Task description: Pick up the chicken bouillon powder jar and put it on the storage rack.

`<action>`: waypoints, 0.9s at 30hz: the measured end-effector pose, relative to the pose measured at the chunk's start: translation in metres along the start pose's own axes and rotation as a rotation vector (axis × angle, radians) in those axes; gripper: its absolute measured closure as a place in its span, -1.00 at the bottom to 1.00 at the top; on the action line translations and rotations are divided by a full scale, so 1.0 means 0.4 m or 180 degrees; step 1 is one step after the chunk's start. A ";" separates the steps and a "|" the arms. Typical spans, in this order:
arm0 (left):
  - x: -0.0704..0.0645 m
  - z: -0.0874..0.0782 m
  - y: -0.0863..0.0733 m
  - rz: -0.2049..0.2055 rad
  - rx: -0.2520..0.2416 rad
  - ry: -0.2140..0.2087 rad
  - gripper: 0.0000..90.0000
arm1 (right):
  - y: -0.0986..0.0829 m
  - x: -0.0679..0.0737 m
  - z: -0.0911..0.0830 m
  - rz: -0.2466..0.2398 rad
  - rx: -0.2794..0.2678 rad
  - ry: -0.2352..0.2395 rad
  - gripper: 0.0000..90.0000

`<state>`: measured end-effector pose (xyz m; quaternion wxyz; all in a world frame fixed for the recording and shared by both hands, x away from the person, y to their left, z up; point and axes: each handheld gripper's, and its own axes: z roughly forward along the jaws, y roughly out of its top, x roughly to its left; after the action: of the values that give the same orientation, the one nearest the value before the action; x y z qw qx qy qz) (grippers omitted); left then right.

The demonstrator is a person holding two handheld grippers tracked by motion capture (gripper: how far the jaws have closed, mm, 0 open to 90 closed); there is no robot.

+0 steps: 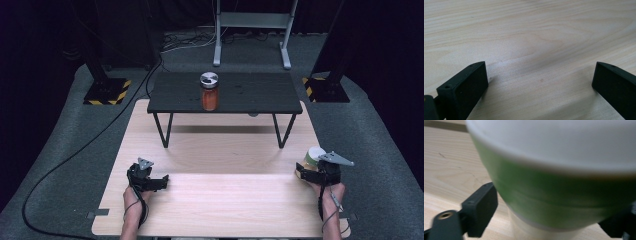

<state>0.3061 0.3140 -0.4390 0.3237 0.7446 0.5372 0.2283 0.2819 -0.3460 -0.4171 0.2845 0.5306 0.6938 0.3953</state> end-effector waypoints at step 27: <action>0.000 0.000 0.000 0.0001 0.0000 0.0002 -1.00 | -0.007 0.002 -0.008 0.0121 -0.0009 -0.0071 -0.34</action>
<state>0.3062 0.3138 -0.4390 0.3234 0.7447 0.5372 0.2286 0.2777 -0.3464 -0.4179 0.2854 0.5477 0.6798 0.3956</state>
